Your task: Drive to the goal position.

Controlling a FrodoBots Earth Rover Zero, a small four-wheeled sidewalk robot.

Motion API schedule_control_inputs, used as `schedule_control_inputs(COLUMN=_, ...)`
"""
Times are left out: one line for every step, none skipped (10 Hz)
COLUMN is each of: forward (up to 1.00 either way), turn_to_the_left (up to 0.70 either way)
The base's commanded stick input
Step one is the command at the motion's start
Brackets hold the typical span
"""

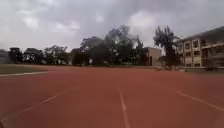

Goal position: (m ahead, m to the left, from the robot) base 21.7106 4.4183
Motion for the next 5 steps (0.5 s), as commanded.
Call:
schedule_control_inputs(forward=0.45, turn_to_the_left=0.00)
schedule_control_inputs(forward=0.45, turn_to_the_left=0.00)
schedule_control_inputs(forward=0.45, turn_to_the_left=0.00)
schedule_control_inputs(forward=0.45, turn_to_the_left=0.00)
schedule_control_inputs(forward=0.45, turn_to_the_left=0.00)
